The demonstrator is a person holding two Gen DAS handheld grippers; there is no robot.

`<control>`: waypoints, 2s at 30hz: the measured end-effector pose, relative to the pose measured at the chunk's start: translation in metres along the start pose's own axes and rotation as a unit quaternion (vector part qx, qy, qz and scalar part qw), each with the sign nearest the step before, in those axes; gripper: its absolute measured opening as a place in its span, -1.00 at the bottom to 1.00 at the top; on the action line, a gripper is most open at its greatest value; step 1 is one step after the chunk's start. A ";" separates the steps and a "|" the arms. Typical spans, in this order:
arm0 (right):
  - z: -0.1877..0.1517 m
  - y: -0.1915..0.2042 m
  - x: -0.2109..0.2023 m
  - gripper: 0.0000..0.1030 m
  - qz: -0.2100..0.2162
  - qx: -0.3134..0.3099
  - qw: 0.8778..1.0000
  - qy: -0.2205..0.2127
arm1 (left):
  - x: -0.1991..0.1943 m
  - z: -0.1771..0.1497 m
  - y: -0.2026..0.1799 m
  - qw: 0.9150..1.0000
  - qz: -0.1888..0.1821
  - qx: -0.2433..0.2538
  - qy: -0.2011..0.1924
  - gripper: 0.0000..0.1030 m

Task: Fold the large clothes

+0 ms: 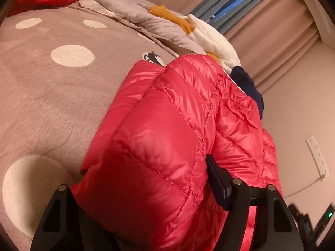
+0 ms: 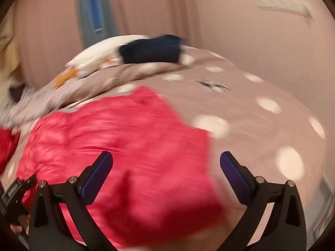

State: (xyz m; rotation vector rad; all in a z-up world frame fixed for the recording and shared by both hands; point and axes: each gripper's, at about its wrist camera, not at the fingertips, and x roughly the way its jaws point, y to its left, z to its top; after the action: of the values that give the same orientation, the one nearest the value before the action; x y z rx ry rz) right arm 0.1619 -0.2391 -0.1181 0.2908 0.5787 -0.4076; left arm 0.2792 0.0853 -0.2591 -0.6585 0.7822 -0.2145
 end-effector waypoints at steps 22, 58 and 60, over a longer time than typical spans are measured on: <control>-0.071 0.018 0.053 -0.19 0.174 0.055 0.977 0.106 | -0.086 0.009 -0.074 0.983 0.055 0.134 -0.111 -0.23; -0.025 -0.097 0.010 0.92 0.064 0.134 0.989 -0.002 | 0.035 -0.102 -0.265 0.953 0.019 0.299 0.048 0.53; -0.022 -0.113 0.009 0.92 0.053 0.154 0.987 -0.001 | 0.040 -0.106 -0.267 0.954 0.026 0.294 0.051 0.53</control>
State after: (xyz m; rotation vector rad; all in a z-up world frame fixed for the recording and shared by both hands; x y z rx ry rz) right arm 0.1079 -0.3328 -0.1578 0.6143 0.4943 -0.3929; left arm 0.2466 -0.1894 -0.1717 -0.0627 0.7823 -0.4158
